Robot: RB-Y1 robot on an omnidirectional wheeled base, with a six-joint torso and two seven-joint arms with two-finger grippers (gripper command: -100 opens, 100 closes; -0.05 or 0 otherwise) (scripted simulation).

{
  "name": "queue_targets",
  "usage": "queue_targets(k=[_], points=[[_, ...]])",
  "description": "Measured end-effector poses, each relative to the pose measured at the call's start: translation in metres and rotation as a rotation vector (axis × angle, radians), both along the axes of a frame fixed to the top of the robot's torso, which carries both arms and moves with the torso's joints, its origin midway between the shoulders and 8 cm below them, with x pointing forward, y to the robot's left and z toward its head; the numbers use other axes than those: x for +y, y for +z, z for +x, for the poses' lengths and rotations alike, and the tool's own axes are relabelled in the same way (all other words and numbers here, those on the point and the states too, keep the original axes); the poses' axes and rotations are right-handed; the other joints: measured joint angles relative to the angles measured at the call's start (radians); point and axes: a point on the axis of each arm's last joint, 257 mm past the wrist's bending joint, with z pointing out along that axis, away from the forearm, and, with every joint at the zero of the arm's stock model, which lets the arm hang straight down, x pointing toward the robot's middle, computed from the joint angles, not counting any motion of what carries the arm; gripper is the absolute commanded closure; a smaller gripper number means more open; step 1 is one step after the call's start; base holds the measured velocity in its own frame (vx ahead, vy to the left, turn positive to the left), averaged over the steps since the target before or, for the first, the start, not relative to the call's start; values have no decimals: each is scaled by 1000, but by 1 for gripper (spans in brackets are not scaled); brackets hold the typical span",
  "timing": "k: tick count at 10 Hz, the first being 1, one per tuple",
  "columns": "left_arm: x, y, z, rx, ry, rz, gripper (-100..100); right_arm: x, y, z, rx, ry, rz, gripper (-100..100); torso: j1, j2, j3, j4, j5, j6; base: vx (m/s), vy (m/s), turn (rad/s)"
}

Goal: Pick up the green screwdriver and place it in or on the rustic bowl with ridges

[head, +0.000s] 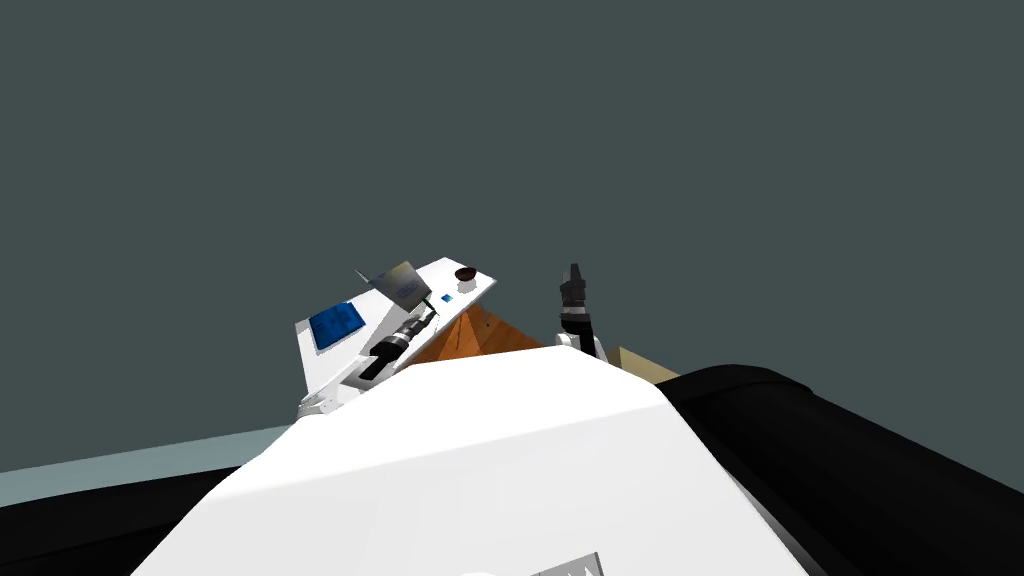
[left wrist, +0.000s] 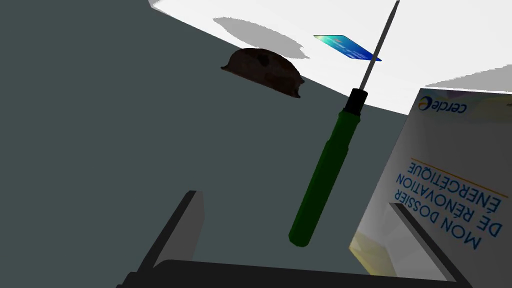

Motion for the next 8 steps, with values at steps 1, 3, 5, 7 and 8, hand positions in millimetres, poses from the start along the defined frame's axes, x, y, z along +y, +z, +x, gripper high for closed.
queue_targets(k=[1, 3, 5, 7, 8], points=[[11, -9, -1, 23, 6, 40, -100, 0, 0, 0, 0, 0, 0, 0, 0, 0, 0, 0, 0, 0, 58, -28, -103], [33, -24, -6, 71, 13, 128, -100, 0, 0, 0, 0, 0, 0, 0, -1, -1, 0, 0, 0, 0, 62, -30, -133], [55, -33, -11, 113, 20, 213, -100, 0, 0, 0, 0, 0, 0, 0, 0, 0, 0, 0, 0, 0, 42, -27, -100], [67, -36, -13, 134, 22, 259, 0, 0, 0, 0, 0, 0, 0, 0, 0, 2, 1, 0, 0, 0, 8, -4, -9], [67, -36, -13, 134, 22, 258, -100, 0, 0, 0, 0, 0, 0, 0, 1, 3, 2, 1, 0, 0, -52, 9, -224]])
